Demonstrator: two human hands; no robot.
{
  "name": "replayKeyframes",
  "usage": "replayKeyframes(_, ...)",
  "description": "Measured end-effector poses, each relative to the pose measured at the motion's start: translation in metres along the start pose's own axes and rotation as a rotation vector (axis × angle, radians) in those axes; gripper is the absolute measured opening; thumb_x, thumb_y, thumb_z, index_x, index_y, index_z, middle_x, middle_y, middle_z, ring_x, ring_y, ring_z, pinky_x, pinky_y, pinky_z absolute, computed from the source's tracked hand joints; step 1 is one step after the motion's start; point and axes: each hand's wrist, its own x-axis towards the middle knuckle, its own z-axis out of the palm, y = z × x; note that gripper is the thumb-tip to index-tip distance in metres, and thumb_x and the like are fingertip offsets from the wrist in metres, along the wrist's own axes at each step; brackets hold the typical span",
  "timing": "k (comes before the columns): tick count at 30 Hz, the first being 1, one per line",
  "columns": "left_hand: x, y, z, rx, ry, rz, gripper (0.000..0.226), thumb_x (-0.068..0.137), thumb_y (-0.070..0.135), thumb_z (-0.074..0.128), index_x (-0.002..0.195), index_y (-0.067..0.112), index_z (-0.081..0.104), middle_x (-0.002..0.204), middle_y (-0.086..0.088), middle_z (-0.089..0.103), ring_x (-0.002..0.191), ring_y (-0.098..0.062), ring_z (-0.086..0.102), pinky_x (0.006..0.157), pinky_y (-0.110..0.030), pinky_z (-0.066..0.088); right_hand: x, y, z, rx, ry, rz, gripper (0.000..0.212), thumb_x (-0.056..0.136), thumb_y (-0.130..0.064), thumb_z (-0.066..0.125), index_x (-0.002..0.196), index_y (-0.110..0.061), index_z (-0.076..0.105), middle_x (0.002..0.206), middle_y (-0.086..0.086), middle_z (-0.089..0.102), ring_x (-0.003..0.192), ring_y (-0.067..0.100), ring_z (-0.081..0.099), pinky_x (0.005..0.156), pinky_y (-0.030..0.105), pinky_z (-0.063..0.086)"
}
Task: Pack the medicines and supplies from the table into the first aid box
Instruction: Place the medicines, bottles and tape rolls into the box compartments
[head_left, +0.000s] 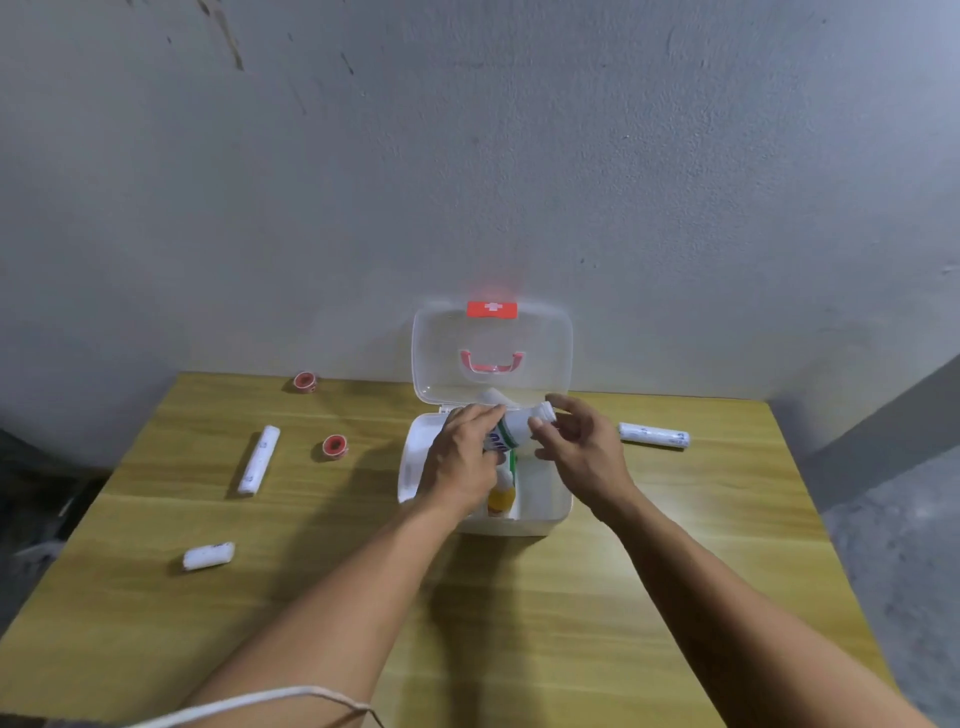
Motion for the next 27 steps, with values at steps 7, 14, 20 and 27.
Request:
replayKeyframes(7, -0.007, -0.011, -0.007, 0.036, 0.105, 0.004, 0.051, 0.088, 0.025, 0.058, 0.136, 0.010, 0.049, 0.143, -0.005, 0.050, 0.133, -0.022, 0.043, 0.112, -0.035, 0.033, 0.006, -0.007, -0.021, 0.035, 0.091, 0.017, 0.030, 0.088, -0.019, 0.066, 0.115, -0.005, 0.059, 0.104, 0.017, 0.069, 0.093, 0.029, 0.070, 0.066, 0.036, 0.062)
replayKeyframes(14, -0.024, -0.062, -0.009, 0.300, 0.105, -0.114, 0.052, 0.099, 0.022, 0.034, 0.148, 0.011, 0.023, 0.159, -0.004, 0.015, 0.148, -0.018, 0.009, 0.120, -0.044, 0.001, -0.012, -0.010, -0.037, -0.457, 0.042, -0.155, 0.024, 0.087, -0.028, 0.065, 0.110, -0.020, 0.064, 0.093, 0.003, 0.070, 0.077, 0.019, 0.068, 0.068, 0.036, 0.056)
replayKeyframes(20, -0.040, -0.080, -0.006, 0.249, 0.016, -0.207, 0.055, 0.100, 0.022, 0.028, 0.151, 0.013, 0.010, 0.161, 0.000, 0.005, 0.149, -0.014, 0.004, 0.121, -0.046, 0.004, -0.024, -0.006, -0.019, -0.662, -0.161, -0.190, 0.031, 0.087, -0.016, 0.066, 0.118, -0.015, 0.064, 0.111, 0.008, 0.066, 0.090, 0.020, 0.063, 0.075, 0.033, 0.054)
replayKeyframes(27, -0.040, -0.087, -0.004, 0.220, -0.036, -0.193, 0.059, 0.100, 0.032, 0.026, 0.151, 0.015, 0.002, 0.161, 0.002, -0.004, 0.148, -0.013, 0.000, 0.120, -0.048, 0.011, -0.027, 0.004, -0.009, -0.775, -0.244, -0.197, 0.038, 0.084, -0.007, 0.066, 0.122, -0.010, 0.064, 0.117, 0.011, 0.065, 0.101, 0.030, 0.062, 0.085, 0.040, 0.052)
